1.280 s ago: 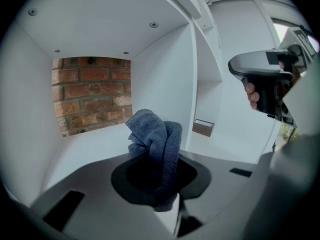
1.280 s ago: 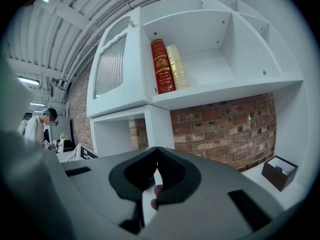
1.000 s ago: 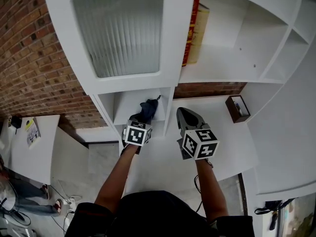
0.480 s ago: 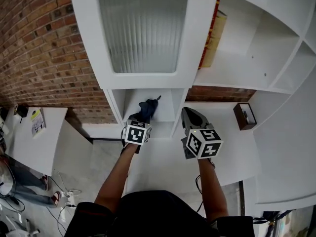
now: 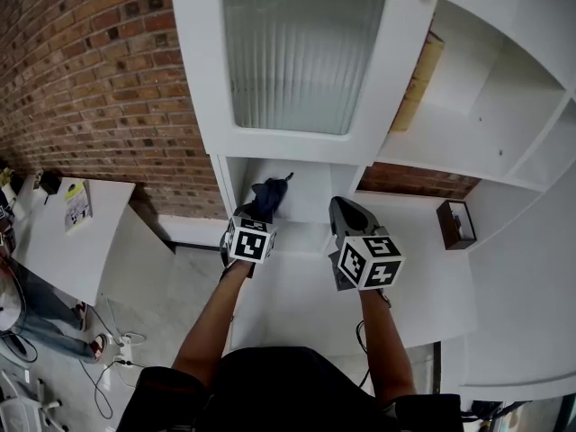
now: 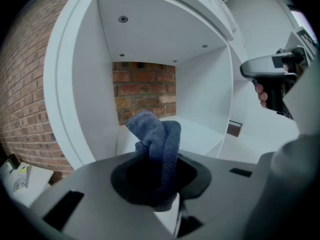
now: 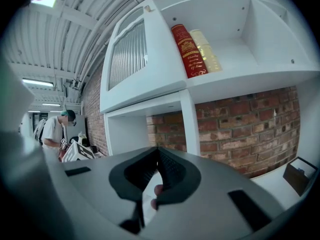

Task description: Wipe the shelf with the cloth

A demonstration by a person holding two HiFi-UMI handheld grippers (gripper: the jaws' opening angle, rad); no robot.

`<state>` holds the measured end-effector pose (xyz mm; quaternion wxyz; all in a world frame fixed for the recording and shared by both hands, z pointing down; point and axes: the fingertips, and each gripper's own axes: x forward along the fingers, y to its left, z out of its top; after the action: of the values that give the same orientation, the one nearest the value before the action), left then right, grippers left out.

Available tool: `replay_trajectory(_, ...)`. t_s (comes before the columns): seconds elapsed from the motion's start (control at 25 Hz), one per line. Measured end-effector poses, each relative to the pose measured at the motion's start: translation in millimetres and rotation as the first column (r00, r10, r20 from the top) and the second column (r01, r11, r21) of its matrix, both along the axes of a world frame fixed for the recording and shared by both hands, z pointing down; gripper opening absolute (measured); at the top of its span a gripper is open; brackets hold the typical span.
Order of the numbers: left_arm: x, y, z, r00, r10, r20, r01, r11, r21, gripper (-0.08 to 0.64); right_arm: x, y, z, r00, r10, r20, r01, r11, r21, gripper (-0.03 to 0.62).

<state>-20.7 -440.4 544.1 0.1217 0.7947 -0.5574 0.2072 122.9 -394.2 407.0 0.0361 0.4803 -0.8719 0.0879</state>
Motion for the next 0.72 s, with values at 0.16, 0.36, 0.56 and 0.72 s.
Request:
replay_trajectory(0.16,-9,1,1,0.999,-0.033,0.003,0.033,0.999,-0.003,0.071,-11,1,1,1.000,-0.023,-0.011,0.023,1.000,-0.002,0.017)
replay_trajectory(0.36,-18,5,1,0.998,-0.066,0.000,0.066,0.998,-0.012,0.071,-13,0,1,1.000,-0.027,-0.009,0.027,1.000,-0.005,0.017)
replay_trajectory(0.56,-24,7,1,0.997,-0.082,-0.003,0.082,0.997,-0.012,0.071,-17,1,2,0.999,-0.035,-0.013,0.035,0.999,-0.005,0.017)
replay_trajectory(0.72,-22,6,2,0.997,-0.077,0.020,0.077,0.997,-0.007,0.071,-19,2,3,0.999,-0.035,-0.016,0.035,0.999,-0.003,0.017)
